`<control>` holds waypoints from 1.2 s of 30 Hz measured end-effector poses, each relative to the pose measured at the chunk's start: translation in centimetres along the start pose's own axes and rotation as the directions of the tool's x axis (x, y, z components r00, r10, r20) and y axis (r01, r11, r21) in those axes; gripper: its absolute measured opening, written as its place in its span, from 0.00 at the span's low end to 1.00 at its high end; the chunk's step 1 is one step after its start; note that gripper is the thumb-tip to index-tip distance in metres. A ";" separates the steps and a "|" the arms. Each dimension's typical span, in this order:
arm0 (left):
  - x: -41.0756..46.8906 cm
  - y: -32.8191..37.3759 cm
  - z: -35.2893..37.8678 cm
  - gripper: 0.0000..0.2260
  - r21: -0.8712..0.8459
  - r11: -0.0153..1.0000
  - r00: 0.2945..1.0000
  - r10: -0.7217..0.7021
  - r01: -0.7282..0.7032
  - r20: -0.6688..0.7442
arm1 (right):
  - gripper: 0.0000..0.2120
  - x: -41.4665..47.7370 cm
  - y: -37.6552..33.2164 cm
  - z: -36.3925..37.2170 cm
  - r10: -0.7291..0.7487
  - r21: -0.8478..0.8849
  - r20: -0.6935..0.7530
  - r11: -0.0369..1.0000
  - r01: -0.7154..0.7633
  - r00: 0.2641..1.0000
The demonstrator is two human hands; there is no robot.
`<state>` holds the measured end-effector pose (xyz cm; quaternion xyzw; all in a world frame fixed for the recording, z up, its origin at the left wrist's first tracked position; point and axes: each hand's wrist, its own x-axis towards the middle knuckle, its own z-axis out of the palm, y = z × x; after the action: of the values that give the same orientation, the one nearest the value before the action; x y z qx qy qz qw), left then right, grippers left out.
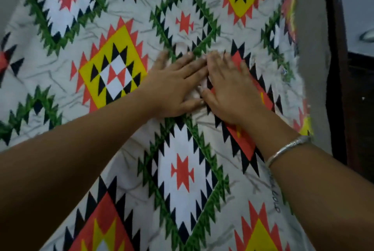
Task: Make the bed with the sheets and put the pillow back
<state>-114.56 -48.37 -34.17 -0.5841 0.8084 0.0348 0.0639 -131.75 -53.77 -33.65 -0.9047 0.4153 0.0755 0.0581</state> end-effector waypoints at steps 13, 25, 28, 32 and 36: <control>-4.1 -10.8 1.0 0.45 -0.087 0.892 0.895 -0.446 0.444 0.006 | 0.36 9.6 -6.6 -0.6 -0.158 -0.054 -0.007 0.986 0.158 0.987; -1.7 -18.5 0.9 0.38 -0.137 0.765 0.769 -0.638 0.629 -0.035 | 0.37 18.0 -5.8 -2.7 -0.126 -0.078 0.050 0.989 0.130 0.991; -1.2 -18.5 0.4 0.34 -0.179 0.657 0.670 -0.742 0.732 0.019 | 0.48 17.2 -0.9 -3.5 0.285 0.006 0.102 0.958 -0.288 0.953; -1.1 -14.1 -1.1 0.33 -0.202 0.709 0.709 -0.700 0.675 -0.089 | 0.49 13.2 1.5 -4.5 0.513 0.087 0.079 0.851 -0.519 0.855; -4.3 -5.7 0.0 0.35 -0.190 0.875 0.886 -0.462 0.445 -0.049 | 0.39 7.5 -4.4 -2.2 0.054 0.010 -0.052 0.998 -0.054 0.997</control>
<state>-107.82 -46.09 -33.46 -0.7615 0.6449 0.0618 -0.0186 -123.40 -56.81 -32.72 -0.8945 0.4414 0.0517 0.0493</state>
